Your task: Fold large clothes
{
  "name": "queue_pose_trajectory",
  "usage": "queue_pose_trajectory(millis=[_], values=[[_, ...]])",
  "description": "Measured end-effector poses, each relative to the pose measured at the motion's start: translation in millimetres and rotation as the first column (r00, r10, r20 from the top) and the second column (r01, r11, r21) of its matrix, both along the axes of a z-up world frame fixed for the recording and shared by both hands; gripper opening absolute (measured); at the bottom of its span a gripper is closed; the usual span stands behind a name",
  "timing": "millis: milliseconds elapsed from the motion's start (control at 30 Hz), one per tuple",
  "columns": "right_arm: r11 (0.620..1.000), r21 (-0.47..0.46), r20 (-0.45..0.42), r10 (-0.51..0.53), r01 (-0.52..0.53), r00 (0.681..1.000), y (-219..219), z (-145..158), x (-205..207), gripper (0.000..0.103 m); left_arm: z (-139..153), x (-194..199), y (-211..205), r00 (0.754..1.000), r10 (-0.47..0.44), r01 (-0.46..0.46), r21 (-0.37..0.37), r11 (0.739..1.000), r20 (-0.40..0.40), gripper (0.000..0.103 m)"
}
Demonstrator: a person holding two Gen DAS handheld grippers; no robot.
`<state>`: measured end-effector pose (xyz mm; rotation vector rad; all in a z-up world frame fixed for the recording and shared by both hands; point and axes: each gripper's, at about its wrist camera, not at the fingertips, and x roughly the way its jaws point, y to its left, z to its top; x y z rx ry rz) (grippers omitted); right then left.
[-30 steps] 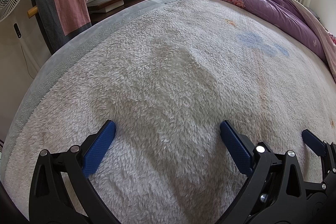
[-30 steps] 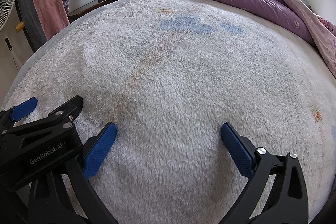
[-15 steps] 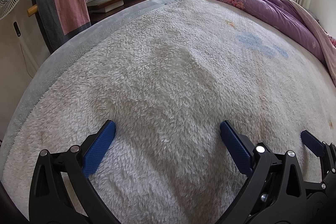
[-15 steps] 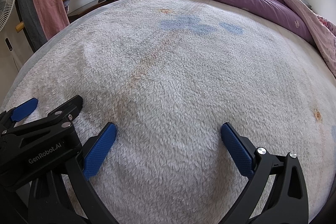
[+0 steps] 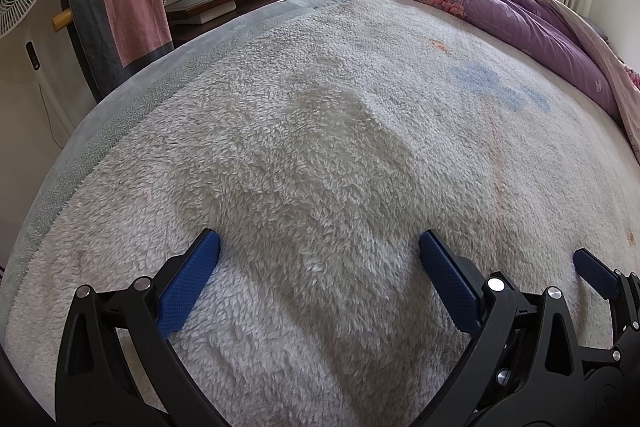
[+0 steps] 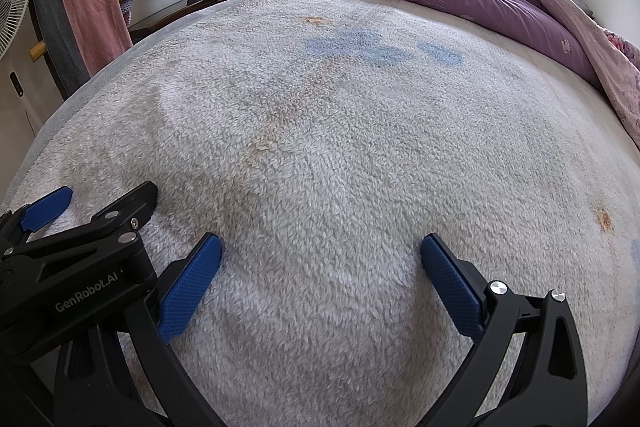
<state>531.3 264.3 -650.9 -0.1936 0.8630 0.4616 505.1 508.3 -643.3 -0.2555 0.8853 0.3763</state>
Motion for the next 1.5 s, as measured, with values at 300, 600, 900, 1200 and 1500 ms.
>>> queue_pose_trajectory(millis=[300, 600, 900, 1200, 1500], values=[[1.0, -0.002, 0.001, 0.0, 0.0, 1.0, 0.2, -0.1, 0.0, 0.096, -0.4, -0.1, -0.6, 1.0, 0.001, -0.001, 0.006, 1.0, -0.011, 0.098], [1.0, -0.001, 0.0, 0.0, 0.0, 1.0, 0.2, 0.0, -0.2, 0.096, -1.7, 1.1, -0.2, 1.0, 0.001, -0.001, 0.006, 1.0, -0.005, 0.098], [1.0, -0.001, 0.001, 0.0, 0.0, 1.0, -0.7, 0.2, 0.5, 0.096, -1.6, 2.5, -1.5, 1.0, 0.004, -0.004, 0.012, 1.0, -0.001, 0.098], [1.0, -0.003, 0.002, -0.001, 0.001, 1.0, 0.3, 1.1, 0.5, 0.096, -1.4, 3.0, -1.9, 1.0, 0.003, -0.003, 0.011, 1.0, -0.001, 0.098], [1.0, -0.003, 0.001, -0.001, 0.001, 1.0, 0.4, 1.0, 0.5, 0.096, -0.8, 1.9, -2.8, 1.0, 0.005, -0.005, 0.011, 1.0, -0.001, 0.098]])
